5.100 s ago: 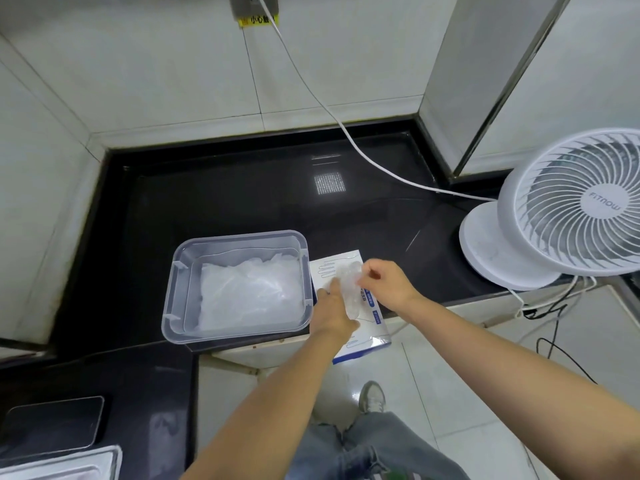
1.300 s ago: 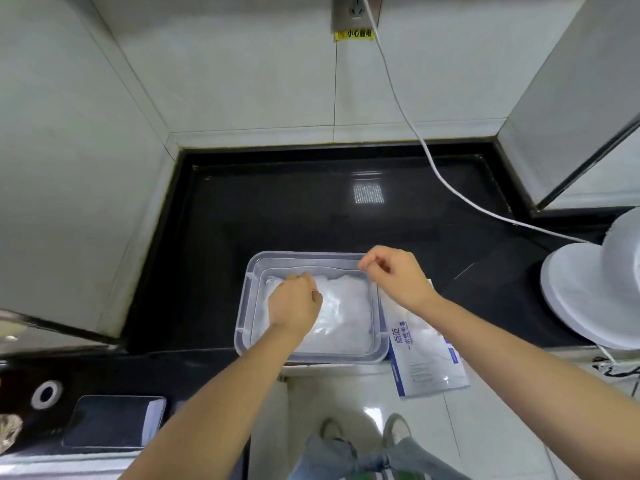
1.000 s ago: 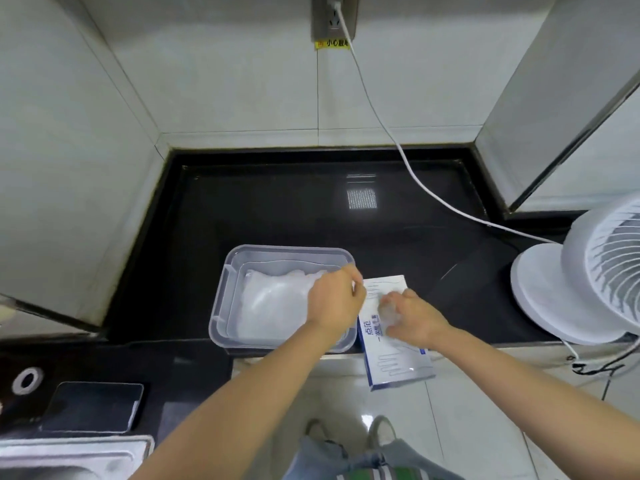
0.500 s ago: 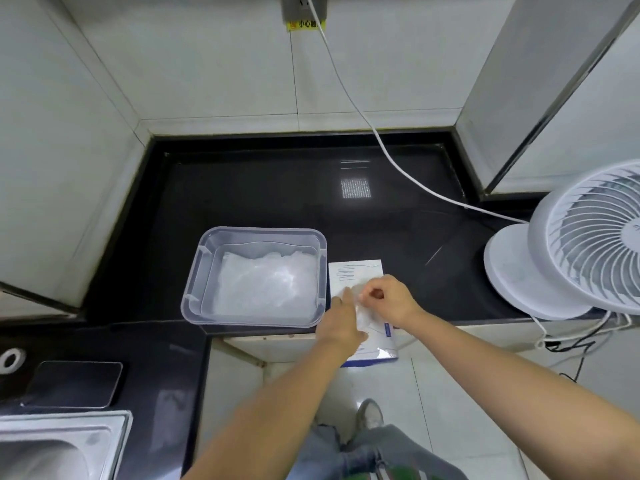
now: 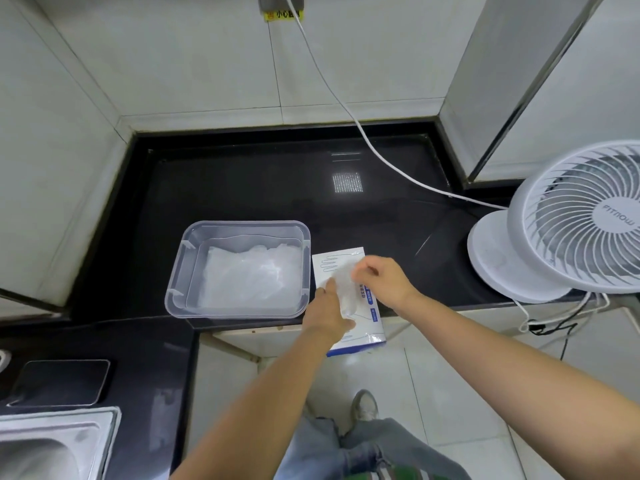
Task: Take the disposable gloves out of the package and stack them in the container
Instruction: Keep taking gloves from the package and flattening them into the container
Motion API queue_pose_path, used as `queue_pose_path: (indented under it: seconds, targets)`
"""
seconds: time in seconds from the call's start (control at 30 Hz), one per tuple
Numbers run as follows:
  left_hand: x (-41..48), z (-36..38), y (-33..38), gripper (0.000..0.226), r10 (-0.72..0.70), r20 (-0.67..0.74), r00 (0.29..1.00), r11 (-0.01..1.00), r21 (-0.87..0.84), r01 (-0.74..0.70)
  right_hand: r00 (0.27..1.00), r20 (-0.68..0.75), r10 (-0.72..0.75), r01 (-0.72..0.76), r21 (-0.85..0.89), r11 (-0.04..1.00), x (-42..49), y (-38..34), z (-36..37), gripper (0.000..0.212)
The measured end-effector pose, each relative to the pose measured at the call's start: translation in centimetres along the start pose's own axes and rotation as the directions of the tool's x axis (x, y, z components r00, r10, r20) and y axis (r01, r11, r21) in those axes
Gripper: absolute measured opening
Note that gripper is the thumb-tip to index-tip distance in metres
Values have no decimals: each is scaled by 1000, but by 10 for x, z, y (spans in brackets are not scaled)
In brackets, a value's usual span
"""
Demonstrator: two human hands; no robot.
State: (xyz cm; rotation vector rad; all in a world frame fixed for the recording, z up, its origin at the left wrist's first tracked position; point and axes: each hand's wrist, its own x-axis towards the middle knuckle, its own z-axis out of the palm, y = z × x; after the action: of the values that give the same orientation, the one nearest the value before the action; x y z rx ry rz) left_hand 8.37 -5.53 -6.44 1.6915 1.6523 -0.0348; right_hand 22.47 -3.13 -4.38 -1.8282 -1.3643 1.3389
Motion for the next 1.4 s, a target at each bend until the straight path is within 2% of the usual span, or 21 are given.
queue_pose_path:
  seconds: [0.07,0.13,0.17,0.27,0.33,0.43,0.53,0.6,0.67,0.73,0.8,0.83,0.87,1.0,1.07,1.13,1.2,1.3,1.33,1.4]
  targets:
    - [-1,0,1,92,4,-2,1000,1000,8,-4,999,-26,-25,30,178,984,0,-8,-5,13]
    - [0,3,1,93,2,-6,1000,1000,28,-2,998,-53,28,-8,341,940,0,-12,-8,14]
    - [1,4,1,94,-1,-4,1000,999,32,1,997,-37,62,-44,372,927,0,-12,-9,14]
    - [2,4,1,96,1,12,1000,999,52,-1,992,42,121,-128,306,943,-3,-9,-7,20]
    - [3,3,1,97,-12,40,999,999,34,11,991,44,129,-136,371,918,-6,-12,-9,27]
    - [5,-3,4,82,-8,82,997,991,-136,19,992,15,122,-111,536,837,-6,-22,-20,28]
    - [5,-20,15,56,91,-2,996,942,-325,-87,987,-27,158,-109,606,788,-3,-27,-28,24]
    - [-1,-39,24,38,161,-61,985,859,-482,-170,986,-22,164,-116,618,777,-1,-29,-29,21]
    - [-4,-60,27,35,179,-79,981,735,-652,-187,989,-10,149,-110,626,772,-2,-32,-29,20]
    - [-8,-79,22,38,122,-47,991,542,-833,-106,994,11,111,-95,603,792,-3,-35,-26,19]
    - [-9,-98,9,38,32,15,999,273,-962,6,997,28,76,-79,556,827,-4,-40,-20,30]
    - [-8,-106,1,38,-5,44,999,180,-983,44,998,36,59,-69,526,847,-5,-44,-16,35]
    - [-8,-113,-4,35,-18,64,998,148,-987,66,998,50,38,-58,496,867,-7,-48,-12,37]
    - [-11,-124,-20,20,-75,196,978,257,-943,209,990,138,-39,-14,363,932,-12,-64,8,30]
    - [-14,-127,-26,15,-96,272,957,232,-929,288,986,161,-37,-24,364,931,-12,-71,19,27]
    - [-12,-128,-32,8,-89,276,957,204,-935,289,985,173,-5,-67,404,912,-9,-75,30,30]
    - [-5,-129,-39,9,-130,174,976,254,-946,203,981,192,19,-101,426,899,-6,-78,39,36]
    - [1,-138,-48,3,-254,-101,962,360,-933,-3,977,213,-22,-83,475,876,-2,-82,53,44]
    - [-1,-142,-51,6,-268,-208,941,416,-906,-81,976,206,-72,-30,454,891,-1,-82,56,48]
    - [-1,-145,-61,13,-237,-407,882,622,-761,-184,963,194,-188,107,365,925,-1,-86,63,61]
